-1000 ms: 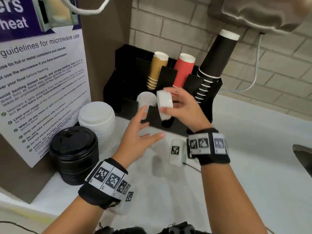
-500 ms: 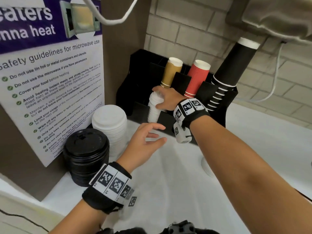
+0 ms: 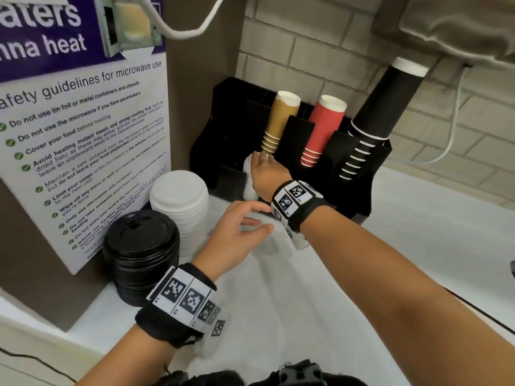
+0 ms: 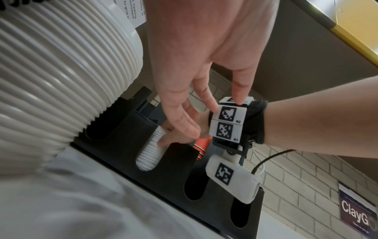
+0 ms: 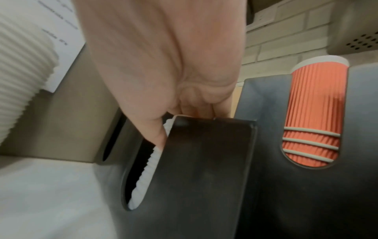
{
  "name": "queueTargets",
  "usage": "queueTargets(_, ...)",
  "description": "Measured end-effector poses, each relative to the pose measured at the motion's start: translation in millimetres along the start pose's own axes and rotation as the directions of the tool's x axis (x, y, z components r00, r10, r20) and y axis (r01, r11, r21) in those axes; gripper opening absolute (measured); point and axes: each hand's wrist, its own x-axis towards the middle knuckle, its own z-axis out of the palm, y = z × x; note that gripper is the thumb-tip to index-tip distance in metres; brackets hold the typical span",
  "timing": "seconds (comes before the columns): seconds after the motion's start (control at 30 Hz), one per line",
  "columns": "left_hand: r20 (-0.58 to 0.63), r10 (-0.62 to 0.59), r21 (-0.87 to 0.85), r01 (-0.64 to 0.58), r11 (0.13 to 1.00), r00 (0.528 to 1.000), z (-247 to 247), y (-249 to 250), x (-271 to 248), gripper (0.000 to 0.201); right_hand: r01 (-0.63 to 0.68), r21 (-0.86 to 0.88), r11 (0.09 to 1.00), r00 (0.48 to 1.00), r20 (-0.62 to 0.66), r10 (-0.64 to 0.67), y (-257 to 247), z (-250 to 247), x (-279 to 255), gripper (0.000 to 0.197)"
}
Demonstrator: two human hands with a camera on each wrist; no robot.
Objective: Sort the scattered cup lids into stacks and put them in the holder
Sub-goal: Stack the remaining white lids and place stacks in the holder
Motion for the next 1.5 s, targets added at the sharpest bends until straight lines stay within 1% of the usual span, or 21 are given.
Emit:
queueTargets(0.07,-0.002,-0.003,0.002,0.003,1.000,1.000,-1.4,-0.3,-0.4,0.021,-0.007,-0.031,1.000,0.999,0.032,0.008,-3.9,3.0,-0.4,0.055)
queueTargets(0.13,-0.012,-0.002,0.016,0.002,1.000,1.000,-3.4,-0.8,-0.6,0.017,-0.020,-0.050,0.999,0.996,0.089,0.024,-8.6,3.7,-0.4,0.058)
queueTargets(0.23,-0.014,-0.003,0.015,0.003,1.000,1.000,-5.8,-0.3,-1.1,0.015,-0.020,-0.046,0.999,0.992,0.125,0.026,-11.0,2.0,-1.9,0.065)
queueTargets(0.3,-0.010,-0.002,0.010,0.002,1.000,1.000,-7.6,0.6,-1.3,0.016,-0.009,0.047,0.999,0.994,0.108,0.004,-7.3,-4.3,-3.9,0.076)
queueTargets(0.37,-0.010,0.003,0.011,-0.003,1.000,1.000,-8.9,1.6,-1.2,0.016,0.006,0.255,0.967,0.997,0.075,-0.026,0.2,-15.7,-9.0,0.088)
queueTargets(0.43,-0.010,0.000,0.013,0.000,1.000,1.000,-9.6,2.5,-0.9,0.017,0.001,0.509,0.861,0.999,0.044,-0.027,11.2,-28.5,-20.9,0.093)
queueTargets(0.53,0.003,-0.009,0.022,0.008,1.000,1.000,-9.6,4.0,-0.5,0.016,0.005,0.744,0.668,0.994,-0.075,0.076,36.0,-37.4,-50.8,0.080)
queueTargets(0.57,0.009,-0.011,0.023,0.011,1.000,1.000,-9.7,4.2,-0.5,0.016,-0.014,0.799,0.602,0.989,-0.076,0.124,45.7,-36.5,-64.2,0.072)
queueTargets(0.63,0.013,-0.013,0.018,0.013,1.000,1.000,-8.9,4.4,-0.6,0.015,-0.104,0.872,0.478,0.975,-0.005,0.220,65.9,-29.1,-94.0,0.052)
queueTargets(0.67,0.016,-0.013,0.020,0.013,1.000,1.000,-8.4,4.4,-0.4,0.015,-0.155,0.874,0.461,0.966,0.035,0.257,75.7,-23.4,-108.7,0.043)
queueTargets(0.73,0.027,-0.015,0.032,0.014,0.999,1.000,-7.0,4.4,0.3,0.014,-0.274,0.809,0.520,0.943,0.119,0.311,93.1,-9.0,-134.5,0.034)
queueTargets(0.8,0.037,-0.018,0.032,0.017,0.999,0.999,-5.2,3.5,1.1,0.014,-0.423,0.667,0.613,0.905,0.277,0.323,105.6,6.6,-153.8,0.038)
queueTargets(0.87,0.047,-0.020,0.028,0.019,0.999,0.999,-2.6,2.0,1.4,0.014,-0.531,0.468,0.707,0.827,0.469,0.311,112.8,22.7,-167.4,0.056)
queueTargets(0.9,0.055,-0.021,0.030,0.019,0.999,0.998,-1.3,1.3,1.2,0.014,-0.560,0.384,0.734,0.783,0.534,0.319,114.6,30.0,-172.1,0.067)
queueTargets(0.97,0.072,-0.023,0.040,0.020,0.999,0.997,0.8,0.3,0.7,0.014,-0.593,0.304,0.745,0.729,0.594,0.338,116.1,43.1,-177.5,0.084)
queueTargets(1.03,0.084,-0.021,0.047,0.018,0.999,0.996,2.5,-0.3,0.7,0.014,-0.604,0.292,0.741,0.710,0.619,0.335,116.6,54.3,-177.7,0.093)
queueTargets(1.1,0.095,-0.020,0.052,0.015,0.999,0.995,3.8,-0.3,0.8,0.014,-0.602,0.296,0.741,0.710,0.623,0.329,117.2,62.8,-175.5,0.092)
queueTargets(1.2,0.101,-0.020,0.058,0.014,0.998,0.995,4.3,-0.6,0.7,0.013,-0.582,0.325,0.746,0.737,0.597,0.315,119.5,70.5,-173.3,0.080)
queueTargets(1.3,0.103,-0.021,0.060,0.015,0.998,0.994,4.2,-0.2,0.5,0.013,-0.587,0.359,0.725,0.756,0.564,0.332,125.7,71.3,-175.9,0.073)
queueTargets(1.43,0.101,-0.027,0.068,0.020,0.997,0.995,4.2,1.2,1.4,0.014,-0.565,0.421,0.709,0.799,0.492,0.346,132.7,59.4,-177.6,0.073)
queueTargets(1.5,0.109,-0.020,0.076,0.011,0.997,0.994,5.2,2.5,1.0,0.019,-0.523,0.521,0.674,0.836,0.469,0.286,129.7,48.0,-176.7,0.069)
